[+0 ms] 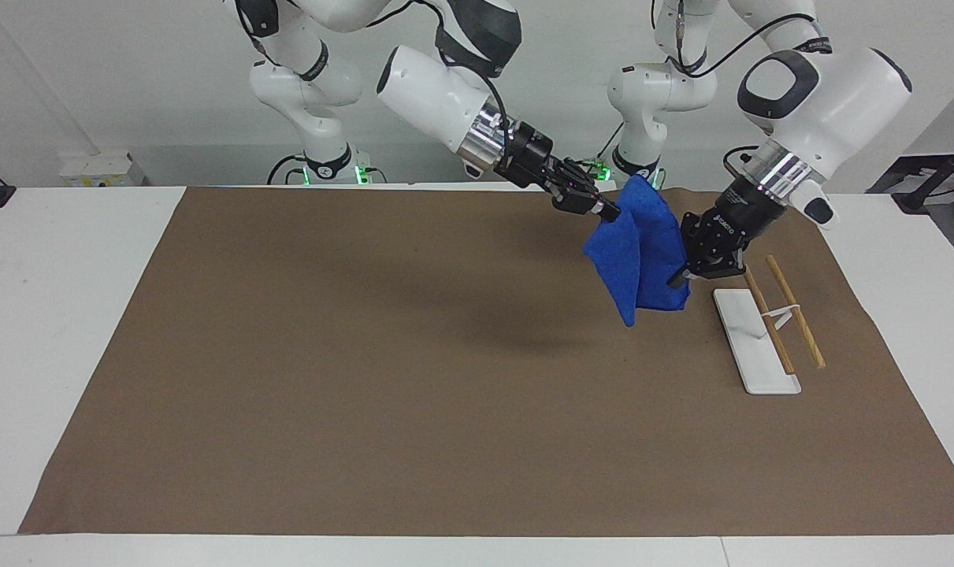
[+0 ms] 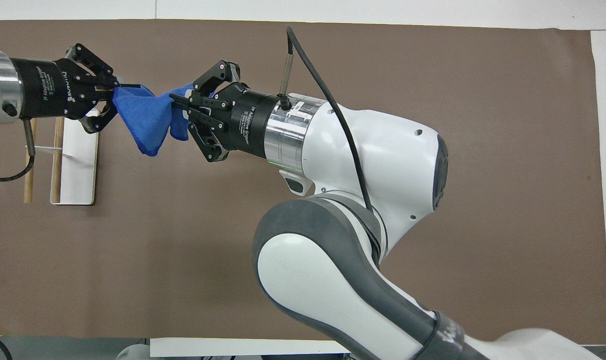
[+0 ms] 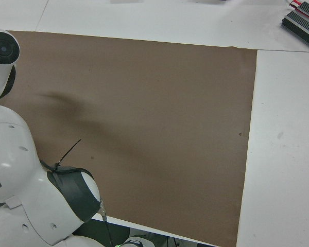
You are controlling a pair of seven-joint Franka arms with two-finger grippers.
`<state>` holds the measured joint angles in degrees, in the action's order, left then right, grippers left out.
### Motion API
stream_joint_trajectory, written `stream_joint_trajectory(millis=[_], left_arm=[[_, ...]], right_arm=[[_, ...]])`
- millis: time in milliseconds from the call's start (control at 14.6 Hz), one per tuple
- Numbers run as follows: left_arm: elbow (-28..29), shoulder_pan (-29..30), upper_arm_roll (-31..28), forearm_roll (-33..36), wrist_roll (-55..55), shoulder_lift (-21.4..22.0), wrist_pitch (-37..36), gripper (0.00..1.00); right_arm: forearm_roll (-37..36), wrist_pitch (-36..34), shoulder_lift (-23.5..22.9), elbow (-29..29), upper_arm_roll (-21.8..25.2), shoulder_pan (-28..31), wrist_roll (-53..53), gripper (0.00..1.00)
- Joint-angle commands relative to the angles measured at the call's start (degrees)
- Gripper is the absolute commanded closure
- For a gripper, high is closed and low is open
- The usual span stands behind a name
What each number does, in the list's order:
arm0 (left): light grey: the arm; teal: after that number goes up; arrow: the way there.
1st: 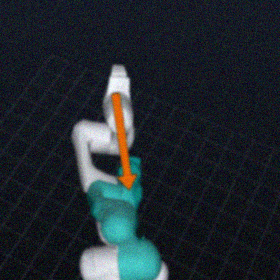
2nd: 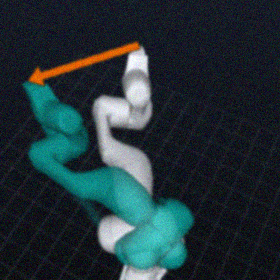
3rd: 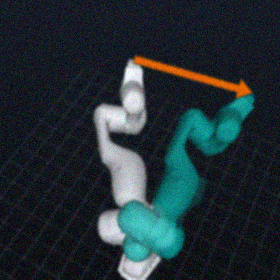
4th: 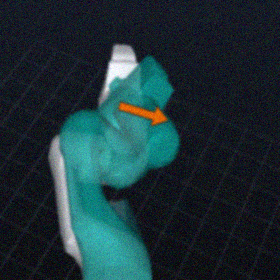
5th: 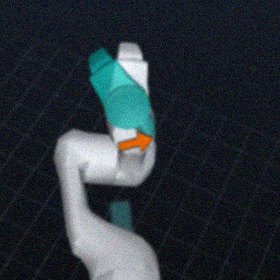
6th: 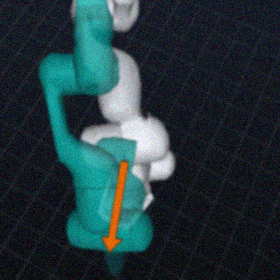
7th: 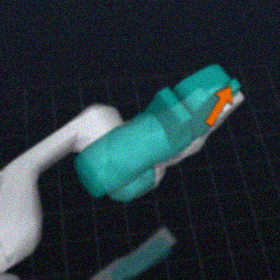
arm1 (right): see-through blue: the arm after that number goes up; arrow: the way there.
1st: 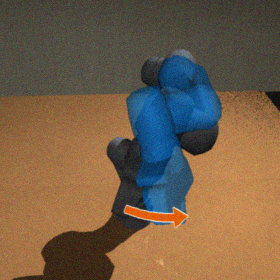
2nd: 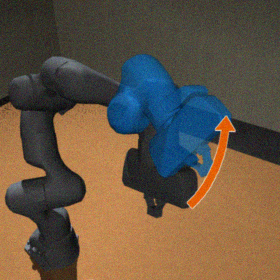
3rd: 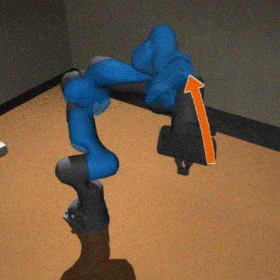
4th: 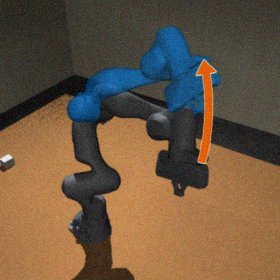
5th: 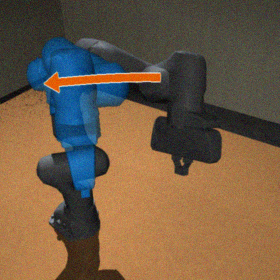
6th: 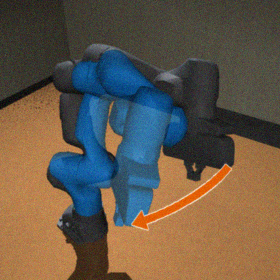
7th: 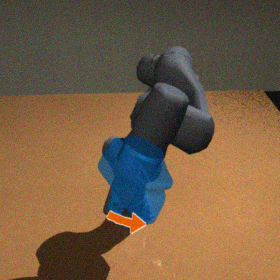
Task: Right arm passes towel to left arm to hang
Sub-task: 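Open the right gripper and withdraw it while the left gripper pulls the towel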
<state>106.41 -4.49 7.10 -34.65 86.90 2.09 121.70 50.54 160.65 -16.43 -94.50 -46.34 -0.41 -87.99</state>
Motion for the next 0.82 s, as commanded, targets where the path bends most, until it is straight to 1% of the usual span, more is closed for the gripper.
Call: stream_joint_trajectory(millis=[0, 68, 274, 479, 548, 616, 753], left_arm=[[-1.5, 0.9, 0.2, 1.1, 0.0, -0.4, -1.6, 1.0], [-1.6, 0.9, 0.2, 1.1, 0.1, -0.4, -1.6, 1.0], [-1.6, 0.9, 0.2, 1.9, -0.1, -0.4, -1.5, 1.0], [-3.4, 1.6, -0.2, 6.4, -0.9, -0.9, -2.7, 1.0], [-4.4, 1.6, -0.8, 8.5, -2.2, -1.3, -2.9, 1.0], [-4.8, 1.7, -1.3, 9.1, -3.7, -1.6, -2.9, 1.0], [-4.8, 1.7, -3.7, 9.3, -10.6, -1.6, -2.9, 1.0]], right_arm=[[0.2, -2.1, -0.5, 0.6, -1.2, 1.3, 1.2, 0.3], [0.1, -2.2, -0.4, 0.6, -1.1, 1.3, 1.2, 0.01], [-1.0, -2.1, -0.4, 0.6, -1.2, 1.3, 2.0, 0.0], [-2.0, -2.1, -0.4, 0.4, -1.1, 1.3, 3.9, 0.0], [-2.8, -2.1, -0.3, 0.1, -1.1, 1.3, 5.1, 0.0], [-3.5, -2.2, -0.2, -0.1, -1.1, 1.3, 6.3, 0.0], [-5.8, -2.4, -0.1, -0.5, -1.0, 1.5, 9.7, 0.0]])
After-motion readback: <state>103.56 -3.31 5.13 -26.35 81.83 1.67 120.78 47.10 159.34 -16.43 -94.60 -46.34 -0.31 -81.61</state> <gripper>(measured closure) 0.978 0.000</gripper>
